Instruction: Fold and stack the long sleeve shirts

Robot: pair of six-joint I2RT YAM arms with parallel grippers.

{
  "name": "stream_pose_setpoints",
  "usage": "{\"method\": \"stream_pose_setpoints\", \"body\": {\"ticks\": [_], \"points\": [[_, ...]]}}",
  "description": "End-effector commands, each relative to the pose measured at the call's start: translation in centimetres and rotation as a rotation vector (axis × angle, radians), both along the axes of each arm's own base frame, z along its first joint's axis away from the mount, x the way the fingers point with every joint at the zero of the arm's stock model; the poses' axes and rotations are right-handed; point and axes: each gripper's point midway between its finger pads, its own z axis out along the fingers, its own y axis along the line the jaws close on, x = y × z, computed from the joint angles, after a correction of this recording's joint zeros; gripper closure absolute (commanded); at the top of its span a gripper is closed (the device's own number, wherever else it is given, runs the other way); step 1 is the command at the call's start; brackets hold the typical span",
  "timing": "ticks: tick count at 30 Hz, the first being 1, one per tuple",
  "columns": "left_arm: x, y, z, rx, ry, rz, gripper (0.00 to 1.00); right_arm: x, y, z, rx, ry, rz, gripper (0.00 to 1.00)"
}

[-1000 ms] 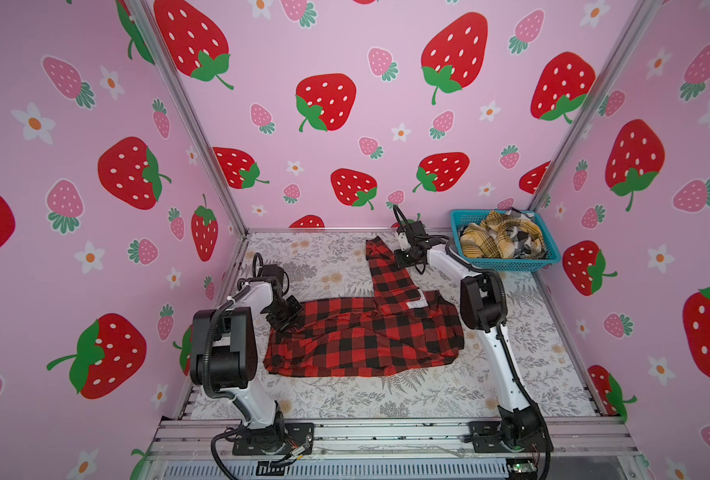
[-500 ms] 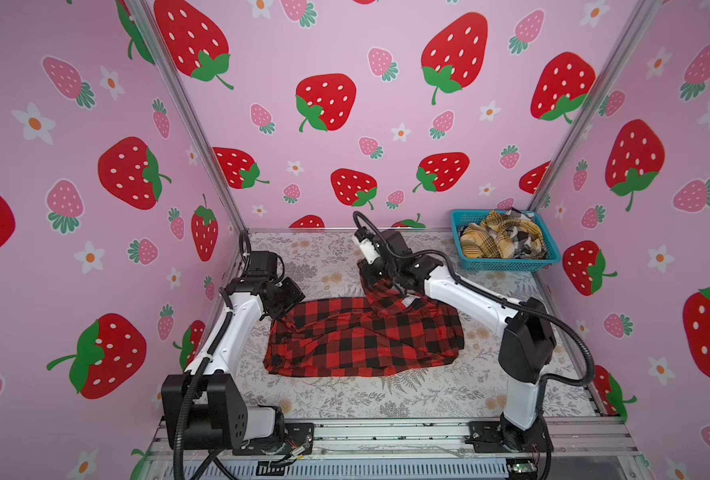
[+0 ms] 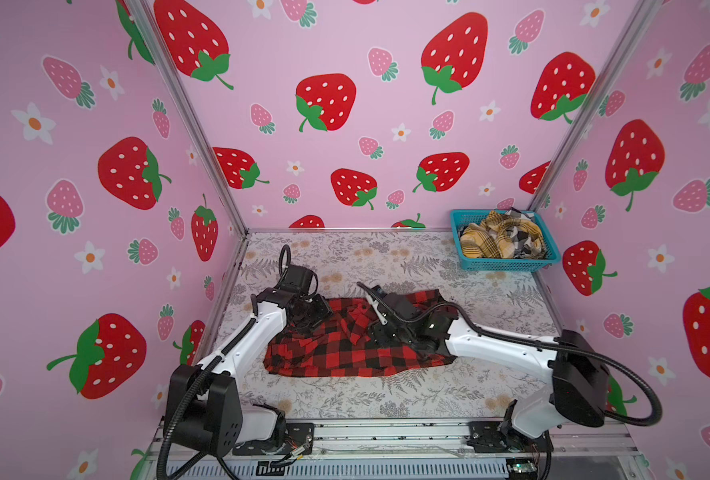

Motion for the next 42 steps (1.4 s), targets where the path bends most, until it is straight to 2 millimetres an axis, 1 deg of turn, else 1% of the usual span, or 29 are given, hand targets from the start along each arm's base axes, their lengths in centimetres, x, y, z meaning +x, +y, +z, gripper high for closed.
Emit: {"method": "stream_pose_setpoints", "body": {"ticks": [1, 4, 8, 10, 11, 12, 14, 15, 20, 24, 30, 31, 33, 35, 37, 39, 42], "points": [[0.8, -1.6, -0.7, -0.018, 0.017, 0.009, 0.4, 3.6, -6.2, -2.7, 0.01, 0.153, -0.292, 0.36], [2.0, -3.5, -0.6, 0.033, 0.007, -0.059, 0.4, 5.1, -9.0, -4.5, 0.057, 0.255, -0.38, 0.41], [3.2, -6.5, -0.7, 0.124, 0.008, -0.205, 0.4, 7.1, -10.1, -4.8, 0.171, 0.324, -0.408, 0.48], [3.6, -8.2, -0.6, 0.183, -0.007, -0.286, 0.4, 8.0, -10.9, -5.5, 0.194, 0.367, -0.444, 0.53], [3.9, -8.6, -0.7, 0.222, -0.015, -0.312, 0.4, 8.2, -11.3, -5.9, 0.19, 0.386, -0.461, 0.53], [4.0, -9.3, -0.8, 0.255, -0.019, -0.345, 0.4, 8.4, -11.7, -6.4, 0.187, 0.405, -0.478, 0.53], [4.2, -10.5, -1.0, 0.305, -0.026, -0.41, 0.39, 8.6, -12.4, -7.2, 0.192, 0.437, -0.507, 0.49], [4.2, -11.0, -1.3, 0.339, -0.02, -0.441, 0.38, 8.7, -12.7, -7.7, 0.198, 0.455, -0.524, 0.46], [4.0, -13.6, -2.8, 0.441, -0.001, -0.588, 0.37, 8.9, -14.6, -9.1, 0.208, 0.494, -0.61, 0.41], [4.5, -13.7, -4.3, 0.505, 0.042, -0.624, 0.37, 9.1, -15.6, -10.5, 0.227, 0.527, -0.635, 0.39], [6.3, -12.7, -4.2, 0.612, 0.013, -0.582, 0.43, 9.3, -15.8, -11.9, 0.239, 0.555, -0.636, 0.48], [6.6, -12.6, -4.1, 0.623, 0.005, -0.576, 0.45, 9.2, -15.7, -12.0, 0.24, 0.557, -0.635, 0.52], [7.2, -12.4, -4.1, 0.651, -0.008, -0.57, 0.49, 9.1, -15.8, -12.4, 0.235, 0.564, -0.637, 0.57], [7.5, -12.5, -4.6, 0.664, -0.006, -0.582, 0.53, 9.0, -15.9, -12.8, 0.229, 0.569, -0.641, 0.62], [7.7, -12.7, -5.1, 0.671, 0.004, -0.595, 0.59, 8.9, -16.0, -13.0, 0.225, 0.576, -0.643, 0.67], [7.6, -12.9, -5.6, 0.663, 0.014, -0.603, 0.65, 8.9, -16.1, -13.2, 0.224, 0.579, -0.645, 0.69], [7.3, -13.1, -5.9, 0.643, 0.022, -0.609, 0.74, 9.1, -16.1, -13.2, 0.227, 0.579, -0.648, 0.68]]}}
